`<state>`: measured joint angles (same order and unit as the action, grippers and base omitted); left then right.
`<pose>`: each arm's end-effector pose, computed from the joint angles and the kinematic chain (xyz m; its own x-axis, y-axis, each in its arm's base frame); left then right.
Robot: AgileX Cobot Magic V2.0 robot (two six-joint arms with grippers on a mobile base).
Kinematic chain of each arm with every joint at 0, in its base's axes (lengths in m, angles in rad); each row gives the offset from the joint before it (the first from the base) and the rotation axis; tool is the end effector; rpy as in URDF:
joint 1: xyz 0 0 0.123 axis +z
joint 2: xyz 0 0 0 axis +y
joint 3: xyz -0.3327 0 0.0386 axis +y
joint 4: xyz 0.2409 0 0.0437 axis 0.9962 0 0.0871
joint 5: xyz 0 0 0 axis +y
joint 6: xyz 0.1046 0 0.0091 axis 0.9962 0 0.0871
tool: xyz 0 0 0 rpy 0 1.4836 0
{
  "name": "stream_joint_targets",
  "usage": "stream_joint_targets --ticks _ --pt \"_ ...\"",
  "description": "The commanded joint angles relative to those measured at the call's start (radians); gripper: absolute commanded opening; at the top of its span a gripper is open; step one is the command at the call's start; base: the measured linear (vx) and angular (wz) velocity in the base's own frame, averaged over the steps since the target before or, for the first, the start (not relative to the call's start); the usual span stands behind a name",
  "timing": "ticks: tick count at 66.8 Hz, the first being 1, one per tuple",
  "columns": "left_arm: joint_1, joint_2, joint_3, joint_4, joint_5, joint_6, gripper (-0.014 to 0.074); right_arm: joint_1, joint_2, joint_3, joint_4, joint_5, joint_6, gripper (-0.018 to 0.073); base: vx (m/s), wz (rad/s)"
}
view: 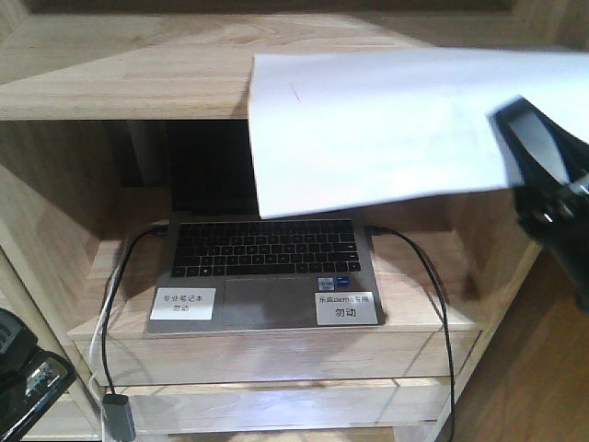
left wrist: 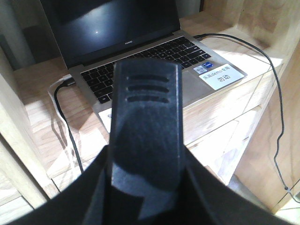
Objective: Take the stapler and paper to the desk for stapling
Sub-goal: 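Pinch the paper edge with the right gripper and pull it off the shelf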
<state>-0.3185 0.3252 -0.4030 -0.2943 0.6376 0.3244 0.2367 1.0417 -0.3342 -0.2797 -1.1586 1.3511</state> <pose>0.0198 -0.0256 0.2830 -0.3741 0.2119 -0.9028 0.4897 0.8719 0.0017 0.1540 0.0645 0.3571 -0.2560 0.8784 -0.4036 -0.6034 0.1809 0.7766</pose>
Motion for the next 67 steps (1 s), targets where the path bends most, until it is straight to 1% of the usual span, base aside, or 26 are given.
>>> stream_joint_targets --ticks 1,18,25,36,39,55,67 --pt "-0.003 0.006 -0.035 -0.026 -0.105 -0.001 -0.0007 0.001 -0.089 0.025 0.020 -0.128 -0.016 -0.0003 0.00 0.00" --pt "-0.003 0.006 -0.035 -0.026 -0.105 -0.001 -0.0007 0.001 -0.267 0.142 0.020 -0.046 -0.027 -0.0003 0.00 0.00" --pt "-0.003 0.006 -0.035 -0.026 -0.105 -0.001 -0.0007 0.001 -0.336 0.182 0.019 0.018 -0.026 -0.0003 0.00 0.00" --pt "-0.003 0.006 -0.035 -0.026 -0.105 -0.001 -0.0007 0.001 -0.459 0.247 0.020 0.157 -0.001 -0.0003 0.00 0.00" --pt "-0.003 0.006 -0.035 -0.026 -0.105 -0.001 -0.0007 0.001 -0.491 0.254 0.019 0.201 0.007 -0.0003 0.00 0.00" --pt "-0.003 0.006 -0.035 -0.026 -0.105 -0.001 -0.0007 0.001 -0.672 0.273 0.031 0.338 0.012 -0.0003 0.00 0.00" --pt "-0.003 0.006 -0.035 -0.026 -0.105 -0.001 -0.0007 0.001 -0.767 0.273 0.030 0.464 0.012 -0.0003 0.00 0.00"
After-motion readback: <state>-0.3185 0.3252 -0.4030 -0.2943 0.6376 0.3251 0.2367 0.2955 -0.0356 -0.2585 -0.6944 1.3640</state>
